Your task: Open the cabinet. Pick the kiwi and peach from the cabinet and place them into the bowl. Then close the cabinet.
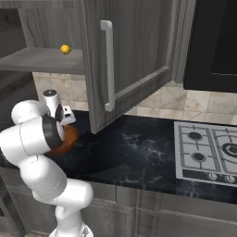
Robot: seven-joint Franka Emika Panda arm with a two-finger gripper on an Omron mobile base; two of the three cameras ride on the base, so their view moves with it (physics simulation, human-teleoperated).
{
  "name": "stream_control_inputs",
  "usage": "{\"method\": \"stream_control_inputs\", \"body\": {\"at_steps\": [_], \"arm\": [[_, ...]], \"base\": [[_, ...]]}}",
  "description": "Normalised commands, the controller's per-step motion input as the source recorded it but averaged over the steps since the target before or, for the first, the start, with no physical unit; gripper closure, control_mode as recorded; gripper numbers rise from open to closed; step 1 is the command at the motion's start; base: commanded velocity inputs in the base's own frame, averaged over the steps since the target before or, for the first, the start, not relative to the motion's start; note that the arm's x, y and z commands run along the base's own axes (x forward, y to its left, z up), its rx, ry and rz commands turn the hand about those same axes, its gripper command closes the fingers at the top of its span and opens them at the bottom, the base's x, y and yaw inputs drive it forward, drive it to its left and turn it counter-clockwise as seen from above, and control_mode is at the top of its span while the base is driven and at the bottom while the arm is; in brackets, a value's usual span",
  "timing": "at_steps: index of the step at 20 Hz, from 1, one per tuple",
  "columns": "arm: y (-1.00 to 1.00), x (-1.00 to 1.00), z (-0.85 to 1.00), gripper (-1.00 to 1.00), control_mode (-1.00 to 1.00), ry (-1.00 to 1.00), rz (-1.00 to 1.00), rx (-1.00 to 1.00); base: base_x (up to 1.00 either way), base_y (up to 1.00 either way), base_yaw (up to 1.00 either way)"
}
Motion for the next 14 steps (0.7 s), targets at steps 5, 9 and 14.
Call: {"method": "stream_control_inputs", "body": {"at_steps": [5, 9, 14], "arm": [[0.0, 0.02, -0.42, 1.0, -1.0, 0.0, 0.02, -0.06], [0.0, 0.01, -0.04, -1.0, -1.0, 0.0, 0.0, 0.0], [0.0, -0.11, 0.18, -1.0, -1.0, -0.04, 0.0, 0.0]], "base": [[0.0, 0.0, 0.0], [0.0, 0.0, 0.0], [0.0, 0.0, 0.0]]}}
